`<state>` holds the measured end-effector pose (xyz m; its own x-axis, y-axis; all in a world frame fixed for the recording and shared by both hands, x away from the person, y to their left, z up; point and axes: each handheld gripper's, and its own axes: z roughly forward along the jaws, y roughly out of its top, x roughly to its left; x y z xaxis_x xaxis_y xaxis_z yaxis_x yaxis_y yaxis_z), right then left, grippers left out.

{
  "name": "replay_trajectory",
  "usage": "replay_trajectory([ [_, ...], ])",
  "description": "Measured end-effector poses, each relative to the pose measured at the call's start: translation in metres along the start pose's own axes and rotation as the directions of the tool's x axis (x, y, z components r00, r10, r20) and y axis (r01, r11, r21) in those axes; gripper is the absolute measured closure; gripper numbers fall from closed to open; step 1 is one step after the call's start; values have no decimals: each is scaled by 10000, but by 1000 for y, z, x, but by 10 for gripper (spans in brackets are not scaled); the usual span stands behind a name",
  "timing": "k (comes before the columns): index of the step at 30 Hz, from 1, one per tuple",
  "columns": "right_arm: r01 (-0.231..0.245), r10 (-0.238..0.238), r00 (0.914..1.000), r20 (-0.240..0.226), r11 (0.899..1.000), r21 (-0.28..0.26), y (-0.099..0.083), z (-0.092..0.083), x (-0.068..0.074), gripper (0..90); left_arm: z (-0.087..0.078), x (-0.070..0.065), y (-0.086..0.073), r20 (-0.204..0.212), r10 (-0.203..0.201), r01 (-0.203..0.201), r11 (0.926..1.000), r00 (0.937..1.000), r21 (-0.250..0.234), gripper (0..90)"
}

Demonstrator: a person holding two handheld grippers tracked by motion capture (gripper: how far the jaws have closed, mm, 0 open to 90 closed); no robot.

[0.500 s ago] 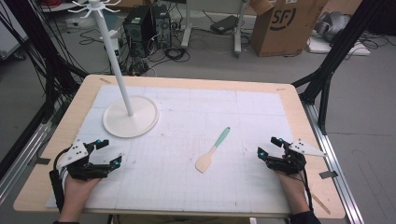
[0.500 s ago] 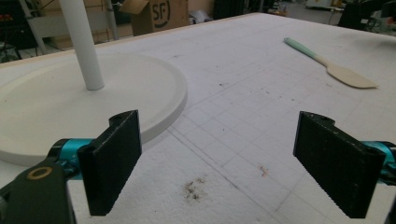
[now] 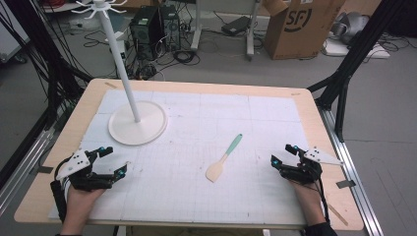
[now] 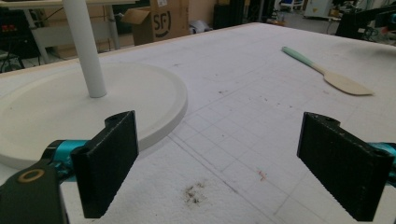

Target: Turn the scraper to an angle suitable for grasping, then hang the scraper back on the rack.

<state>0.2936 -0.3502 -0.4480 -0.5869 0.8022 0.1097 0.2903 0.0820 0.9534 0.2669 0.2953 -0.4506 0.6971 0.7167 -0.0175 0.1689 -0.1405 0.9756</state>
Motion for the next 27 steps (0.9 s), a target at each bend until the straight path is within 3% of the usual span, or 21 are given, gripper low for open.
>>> replay_trajectory([
  [5, -16, 16, 10000, 8, 10000, -4, 0, 0, 0, 191, 0, -1, 1, -213, -161, 160, 9999, 9996, -19, 140],
  [8, 14, -14, 10000, -2, 10000, -8, 0, 0, 0, 191, 0, -1, 5, -81, -269, 269, 9996, 9996, -41, 150],
  [13, 20, -20, 10000, -7, 10000, 22, 0, 0, 0, 191, 6, -7, 20, 333, -806, 823, 9951, 9962, -540, 152],
  [16, 20, -20, 10000, -7, 10000, 14, 0, 0, 0, 191, 23, -18, 33, 693, -672, 709, 9961, 9953, -522, 159],
  [19, -4, 4, 10000, -3, 10000, 4, 0, 0, 0, 192, 47, -33, 46, 1016, -492, 515, 9985, 9936, -199, 162],
  [22, -58, 58, 10000, -5, 10000, -20, 0, 0, -1, 192, 73, -45, 55, 1585, -476, 505, 9986, 9862, -146, 163],
  [27, -51, 51, 10000, -26, 10000, -22, 0, 0, -1, 192, 115, -65, 64, 2125, -446, 374, 9986, 9761, 377, 163],
])
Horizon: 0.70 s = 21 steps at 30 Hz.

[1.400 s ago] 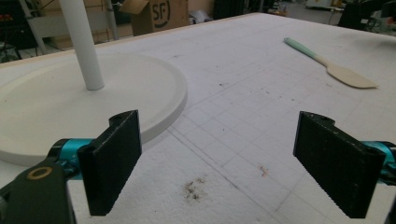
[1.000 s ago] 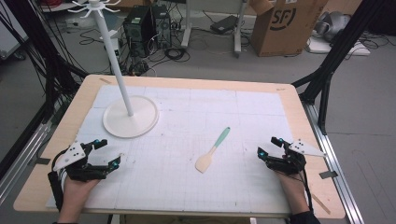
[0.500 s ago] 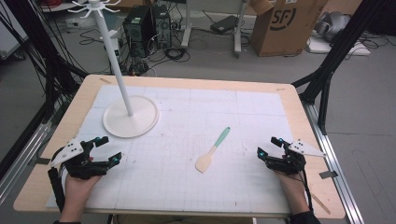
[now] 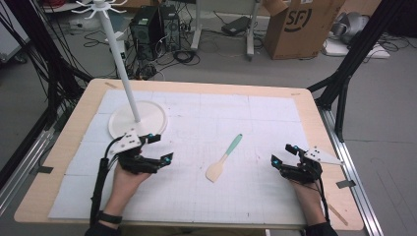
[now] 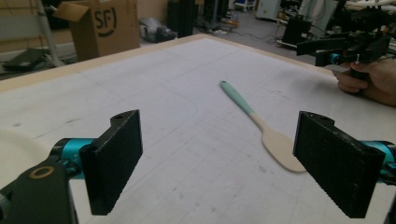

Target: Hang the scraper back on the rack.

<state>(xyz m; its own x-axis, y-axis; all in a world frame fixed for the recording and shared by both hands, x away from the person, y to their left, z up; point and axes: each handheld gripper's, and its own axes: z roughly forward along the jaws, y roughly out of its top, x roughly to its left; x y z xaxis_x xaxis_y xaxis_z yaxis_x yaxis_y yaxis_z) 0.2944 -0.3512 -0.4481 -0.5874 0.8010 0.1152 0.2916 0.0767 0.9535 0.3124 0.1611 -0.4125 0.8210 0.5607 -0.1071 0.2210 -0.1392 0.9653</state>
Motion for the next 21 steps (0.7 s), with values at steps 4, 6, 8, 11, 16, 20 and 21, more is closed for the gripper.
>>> replay_trajectory([
  [4, 47, -47, 10000, 5, 10000, 1, 0, 0, 0, 192, 30, -9, 5, 409, -95, 80, 9993, 9991, 375, 163],
  [6, 28, -28, 10000, 5, 10000, -6, 0, 0, 0, 192, 44, -12, 6, 509, -197, 167, 9982, 9985, 570, 163],
  [8, 16, -16, 10000, 11, 10000, 5, 0, 0, 0, 192, 58, -16, 8, 505, -161, 122, 9969, 9986, 771, 164],
  [11, -2, 2, 10000, 17, 10000, 7, 0, 0, 0, 192, 77, -22, 9, 546, -221, 167, 9952, 9983, 969, 169],
  [16, -4, 4, 10000, 2, 10000, 8, 0, 0, 0, 192, 109, -34, 7, 849, -209, 72, 9873, 9962, 1585, 186],
  [20, -10, 10, 10000, 0, 10000, 14, 0, 0, 0, 192, 133, -44, 6, 832, -228, 38, 9750, 9963, 2224, 228],
  [21, -8, 8, 10000, 7, 10000, 9, 0, 0, 0, 192, 139, -46, 5, 845, -175, -28, 9722, 9963, 2341, 248],
])
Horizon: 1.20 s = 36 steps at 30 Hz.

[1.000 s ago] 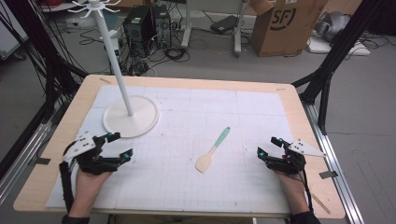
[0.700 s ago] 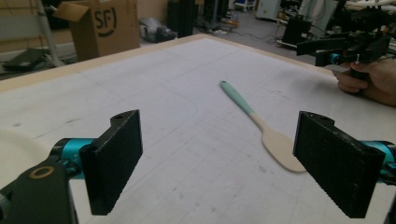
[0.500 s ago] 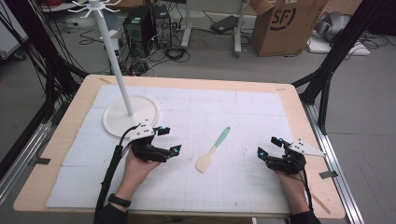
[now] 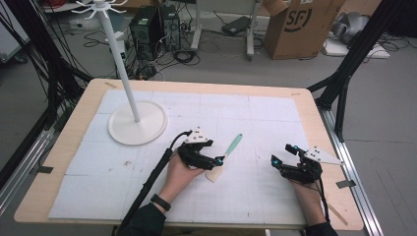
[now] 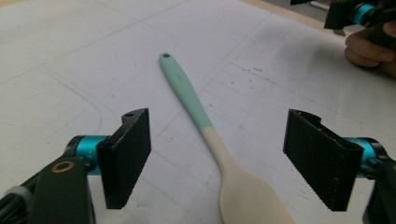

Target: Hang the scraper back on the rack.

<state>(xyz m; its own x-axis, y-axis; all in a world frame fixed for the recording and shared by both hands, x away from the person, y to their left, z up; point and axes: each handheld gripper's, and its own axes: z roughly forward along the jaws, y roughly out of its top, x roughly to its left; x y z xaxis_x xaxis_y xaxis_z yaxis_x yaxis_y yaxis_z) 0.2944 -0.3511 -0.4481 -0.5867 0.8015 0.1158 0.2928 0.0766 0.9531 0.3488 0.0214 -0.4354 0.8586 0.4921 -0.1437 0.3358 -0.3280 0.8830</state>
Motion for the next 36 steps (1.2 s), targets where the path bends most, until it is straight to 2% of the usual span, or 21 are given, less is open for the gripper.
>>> replay_trajectory([
  [2, 12, -12, 10000, -11, 10000, 5, 0, 0, 0, 192, 10, -3, 1, -177, -11, 17, 9995, 9998, 317, 263],
  [6, 7, -7, 10000, -4, 10000, 5, 0, 0, 0, 192, 24, -7, 1, -185, -106, 119, 9974, 9998, 717, 314],
  [7, 14, -14, 10000, -18, 10000, 13, 0, 0, 0, 192, 27, -8, 1, -237, -101, 119, 9970, 9997, 764, 358],
  [13, 0, 0, 10000, -12, 10000, 5, 0, 0, 0, 192, 37, -13, 2, -666, 6, 76, 9924, 9978, 1225, 444],
  [18, 11, -11, 10000, -13, 10000, 6, 0, 0, 0, 193, 45, -21, 2, -1166, 500, -280, 9827, 9919, 1829, 528],
  [21, -4, 4, 10000, -22, 10000, 8, 0, 0, 0, 193, 45, -21, 3, -1430, 414, -142, 9824, 9889, 1862, 568],
  [23, -2, 2, 10000, -21, 10000, 9, 0, 0, 0, 193, 45, -22, 3, -1678, 437, -114, 9820, 9849, 1885, 630],
  [25, 15, -15, 10000, -15, 10000, 2, 0, 0, 0, 193, 45, -24, 3, -1870, 421, -53, 9812, 9815, 1930, 651],
  [29, 19, -19, 10000, -12, 10000, 1, 0, 0, 0, 193, 47, -33, 4, -2077, 638, -201, 9783, 9761, 2062, 758],
  [31, -4, 4, 10000, -17, 10000, 14, 0, 0, 0, 193, 48, -33, 5, -2140, 503, -48, 9781, 9755, 2080, 780],
  [33, -7, 7, 10000, -28, 10000, 15, 0, 0, 0, 192, 47, -31, 4, -2001, 464, -52, 9794, 9787, 2017, 783],
  [36, 11, -11, 10000, -26, 10000, 11, 0, 0, 0, 192, 47, -32, 4, -2009, 744, -318, 9777, 9768, 2075, 799],
])
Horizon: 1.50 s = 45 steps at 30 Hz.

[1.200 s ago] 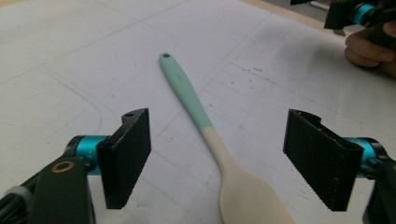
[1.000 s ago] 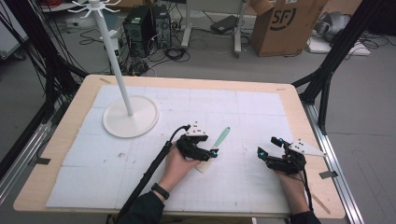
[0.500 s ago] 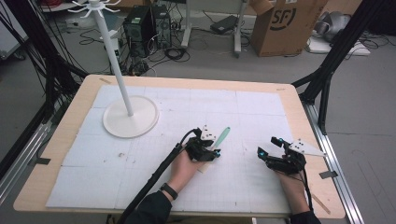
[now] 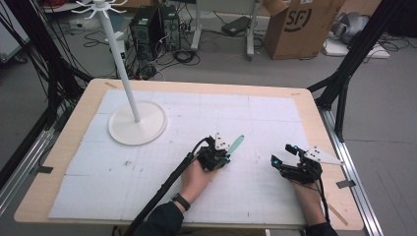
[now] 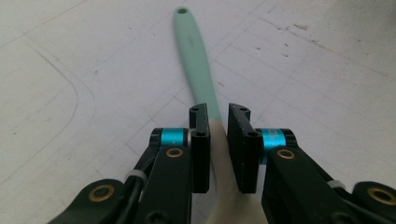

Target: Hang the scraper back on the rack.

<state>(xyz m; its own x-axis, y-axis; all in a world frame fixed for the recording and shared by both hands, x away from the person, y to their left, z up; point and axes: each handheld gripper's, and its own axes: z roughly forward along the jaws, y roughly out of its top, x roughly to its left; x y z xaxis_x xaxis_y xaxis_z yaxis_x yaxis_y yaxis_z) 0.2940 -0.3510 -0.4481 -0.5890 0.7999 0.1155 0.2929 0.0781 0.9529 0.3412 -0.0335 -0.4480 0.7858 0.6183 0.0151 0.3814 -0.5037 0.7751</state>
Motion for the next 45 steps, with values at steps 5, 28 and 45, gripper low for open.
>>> replay_trajectory([
  [5, -3, 3, 10000, -2, 10000, -4, 0, 0, 0, 192, -1, 3, 0, 170, -101, 101, 9999, 9998, 24, 810],
  [28, -19, 19, 10000, -1, 10000, -14, 0, 0, 0, 192, -71, 40, -2, 1151, -658, 797, 9895, 9912, -1208, 813],
  [45, -11, 11, 10000, 31, 10000, -47, 0, 0, -1, 192, -231, 115, -17, 926, -723, 938, 9626, 9931, -2544, 813],
])
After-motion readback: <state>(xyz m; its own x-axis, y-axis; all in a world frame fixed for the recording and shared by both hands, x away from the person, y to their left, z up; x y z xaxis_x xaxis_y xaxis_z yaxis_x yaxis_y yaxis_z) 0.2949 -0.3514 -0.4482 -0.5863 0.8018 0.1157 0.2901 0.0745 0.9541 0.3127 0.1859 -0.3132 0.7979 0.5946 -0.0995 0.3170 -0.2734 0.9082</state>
